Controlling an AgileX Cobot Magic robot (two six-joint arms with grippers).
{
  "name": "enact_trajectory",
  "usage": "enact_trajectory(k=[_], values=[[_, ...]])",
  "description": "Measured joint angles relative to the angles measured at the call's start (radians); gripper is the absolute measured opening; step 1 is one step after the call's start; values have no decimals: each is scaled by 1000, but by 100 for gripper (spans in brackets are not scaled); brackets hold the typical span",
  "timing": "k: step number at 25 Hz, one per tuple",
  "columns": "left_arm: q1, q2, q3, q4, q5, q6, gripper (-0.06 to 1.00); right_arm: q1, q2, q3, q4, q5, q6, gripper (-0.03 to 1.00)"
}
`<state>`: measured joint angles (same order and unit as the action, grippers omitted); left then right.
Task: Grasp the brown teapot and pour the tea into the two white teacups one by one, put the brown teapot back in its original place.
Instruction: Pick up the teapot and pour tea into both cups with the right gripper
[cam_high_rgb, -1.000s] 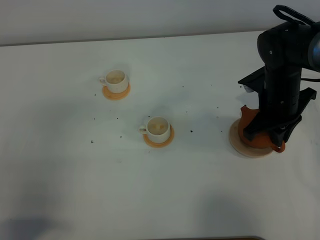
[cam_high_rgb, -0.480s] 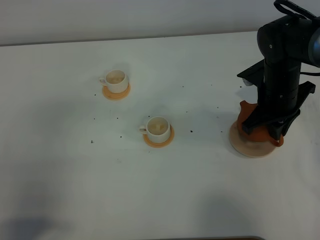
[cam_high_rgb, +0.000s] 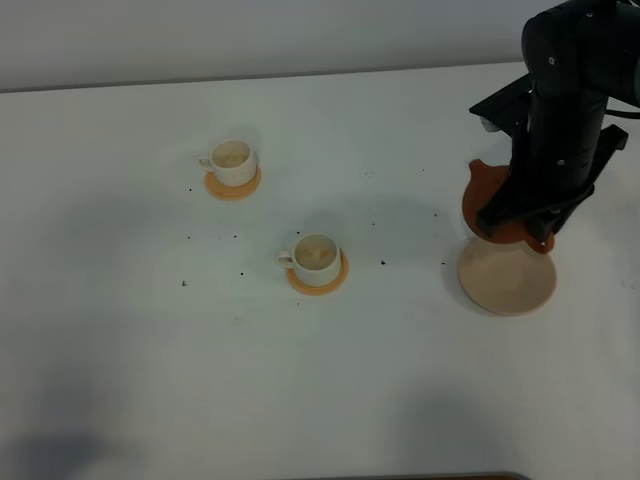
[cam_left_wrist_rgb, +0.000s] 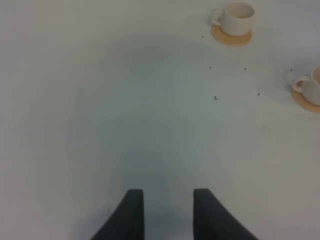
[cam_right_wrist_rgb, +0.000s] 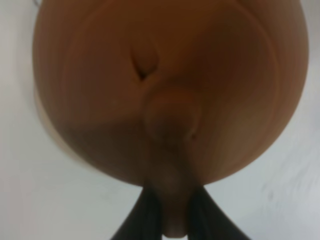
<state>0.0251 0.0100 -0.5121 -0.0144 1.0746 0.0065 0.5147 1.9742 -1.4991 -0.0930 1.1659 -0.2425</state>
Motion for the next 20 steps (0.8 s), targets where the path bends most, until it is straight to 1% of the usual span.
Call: enact_trajectory(k=[4, 8, 12, 16, 20], values=[[0, 0, 0, 0, 0, 0, 25, 36, 4, -40, -9, -59, -18, 10], [0, 0, 0, 0, 0, 0, 25, 79, 36, -96, -32, -65, -31, 10], [0, 0, 0, 0, 0, 0, 25, 122, 60, -139, -43, -79, -77, 10], [0, 0, 0, 0, 0, 0, 25, 155, 61, -148, -63, -113, -99, 10], [0, 0, 0, 0, 0, 0, 25, 190, 61, -149, -108, -107, -105, 10]])
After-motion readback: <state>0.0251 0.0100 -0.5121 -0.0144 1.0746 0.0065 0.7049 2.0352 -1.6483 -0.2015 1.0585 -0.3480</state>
